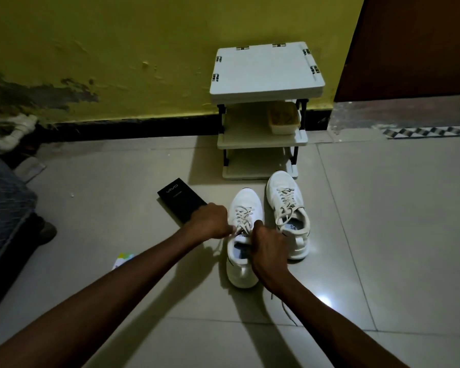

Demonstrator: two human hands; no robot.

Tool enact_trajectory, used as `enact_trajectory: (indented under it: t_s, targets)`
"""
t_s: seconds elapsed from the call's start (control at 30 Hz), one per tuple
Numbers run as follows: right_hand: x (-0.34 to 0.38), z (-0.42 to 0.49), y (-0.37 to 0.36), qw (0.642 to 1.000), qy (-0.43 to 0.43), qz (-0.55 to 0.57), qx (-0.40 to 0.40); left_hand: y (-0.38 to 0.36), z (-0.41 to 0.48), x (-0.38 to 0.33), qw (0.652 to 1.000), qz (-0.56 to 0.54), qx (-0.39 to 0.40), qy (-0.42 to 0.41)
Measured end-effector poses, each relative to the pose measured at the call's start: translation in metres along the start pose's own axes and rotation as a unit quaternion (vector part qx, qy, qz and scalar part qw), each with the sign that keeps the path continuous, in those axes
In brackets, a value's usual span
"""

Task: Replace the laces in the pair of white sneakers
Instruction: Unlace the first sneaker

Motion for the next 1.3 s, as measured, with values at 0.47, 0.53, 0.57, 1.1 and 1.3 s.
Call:
enact_trajectory:
  t_s: [0.47, 0.53, 0.57, 1.1, 1.3]
  targets:
    - [0.004, 0.005, -0.002, 1.0, -0.006, -0.019, 0.014, -0.042, -0.019, -0.019, 0.955, -0.229, 0.04, -0.184]
    - [0.005, 0.005, -0.001, 1.0, -0.004, -0.015, 0.017, -0.041, -0.022, -0.016, 0.956, -0.22, 0.044, -0.19]
    - [0.005, 0.004, 0.0, 1.0, -0.003, -0.014, 0.017, -0.043, -0.023, -0.013, 0.957, -0.217, 0.046, -0.188]
    - [0.004, -0.002, 0.003, 1.0, -0.003, 0.019, -0.007, -0.056, -0.038, 0.029, 0.856, -0.511, -0.078, 0.021]
    - [0.004, -0.002, 0.004, 1.0, -0.006, 0.011, -0.012, -0.049, -0.042, 0.022, 0.885, -0.434, -0.17, -0.017]
Point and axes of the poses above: each hand's wrist, its own z-axis towards the middle knuckle, its own y-axis out of the back of the hand, x = y × z, the point moved 7 cm from there along z, towards the middle knuckle, and after that the axes turned 10 degrees about y, right-handed, at the moved point
